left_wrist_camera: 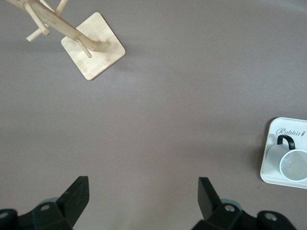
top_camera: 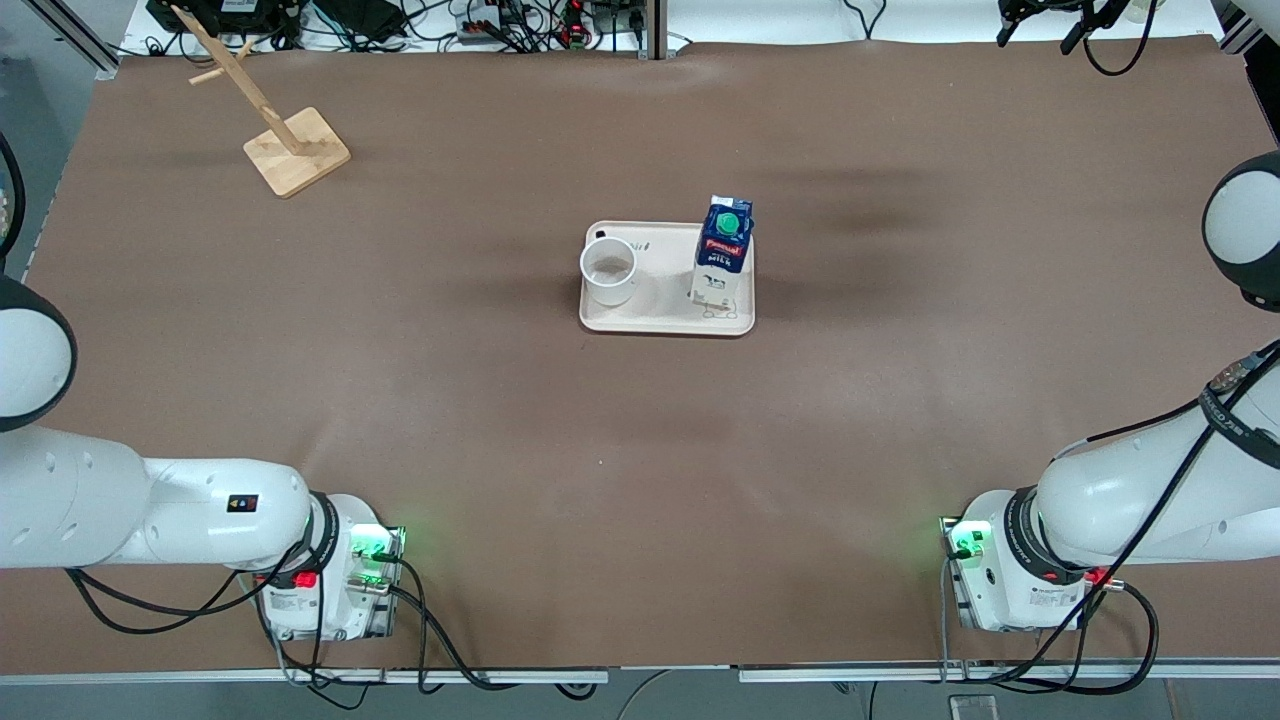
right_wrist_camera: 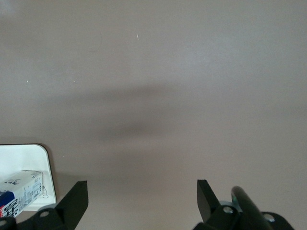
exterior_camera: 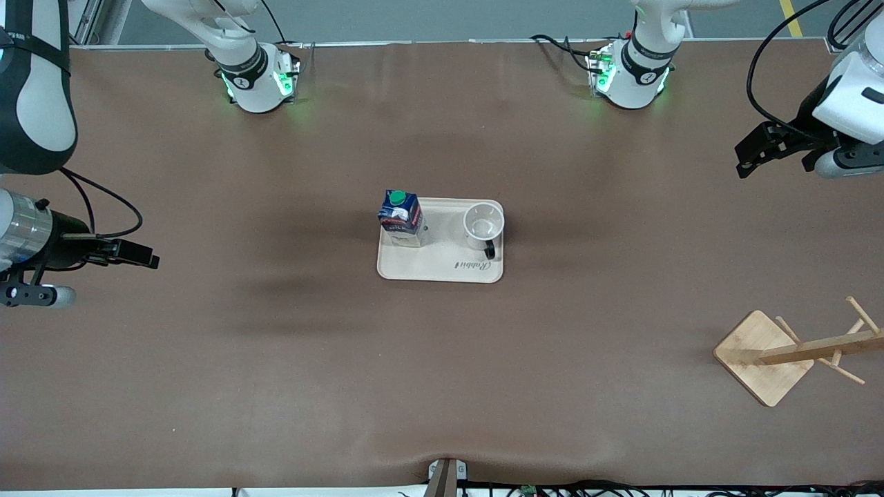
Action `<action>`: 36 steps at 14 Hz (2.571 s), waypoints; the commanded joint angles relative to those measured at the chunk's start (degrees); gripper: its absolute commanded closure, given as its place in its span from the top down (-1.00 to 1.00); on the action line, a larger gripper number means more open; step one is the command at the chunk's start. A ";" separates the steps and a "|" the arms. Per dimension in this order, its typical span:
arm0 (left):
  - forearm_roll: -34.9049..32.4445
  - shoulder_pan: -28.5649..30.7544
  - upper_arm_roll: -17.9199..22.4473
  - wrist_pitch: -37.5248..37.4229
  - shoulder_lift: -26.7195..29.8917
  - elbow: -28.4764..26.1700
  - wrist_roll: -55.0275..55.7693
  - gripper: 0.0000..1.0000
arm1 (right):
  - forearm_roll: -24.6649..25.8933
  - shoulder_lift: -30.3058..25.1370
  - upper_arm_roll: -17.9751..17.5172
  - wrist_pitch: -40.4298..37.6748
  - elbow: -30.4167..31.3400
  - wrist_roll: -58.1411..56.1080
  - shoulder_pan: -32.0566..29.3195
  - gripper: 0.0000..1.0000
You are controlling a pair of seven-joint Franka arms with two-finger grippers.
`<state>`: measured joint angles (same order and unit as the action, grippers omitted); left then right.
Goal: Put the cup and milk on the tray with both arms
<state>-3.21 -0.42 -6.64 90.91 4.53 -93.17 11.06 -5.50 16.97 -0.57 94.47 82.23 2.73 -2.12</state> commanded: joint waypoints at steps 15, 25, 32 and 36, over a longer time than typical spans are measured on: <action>2.59 -0.02 -0.21 -0.21 0.47 0.71 -0.43 1.00 | 2.60 -23.30 -2.33 0.29 15.61 9.58 -2.45 1.00; 2.50 -0.37 -0.30 -0.38 0.39 0.89 -0.95 1.00 | 3.57 -22.86 -2.16 -0.34 12.25 2.11 -2.97 1.00; 2.50 -0.28 -0.30 -0.38 0.04 1.24 -0.87 1.00 | 3.57 -22.77 -2.07 -1.57 12.17 1.84 -2.97 1.00; 2.42 -0.28 -0.22 -0.38 -0.05 1.33 -0.78 1.00 | 3.57 -22.51 -1.98 -1.57 11.91 1.40 -2.97 1.00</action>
<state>-1.66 -0.60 -7.13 90.98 4.58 -92.64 11.01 -2.35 -5.60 -2.20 93.69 95.03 5.14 -4.27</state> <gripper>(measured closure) 0.000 0.000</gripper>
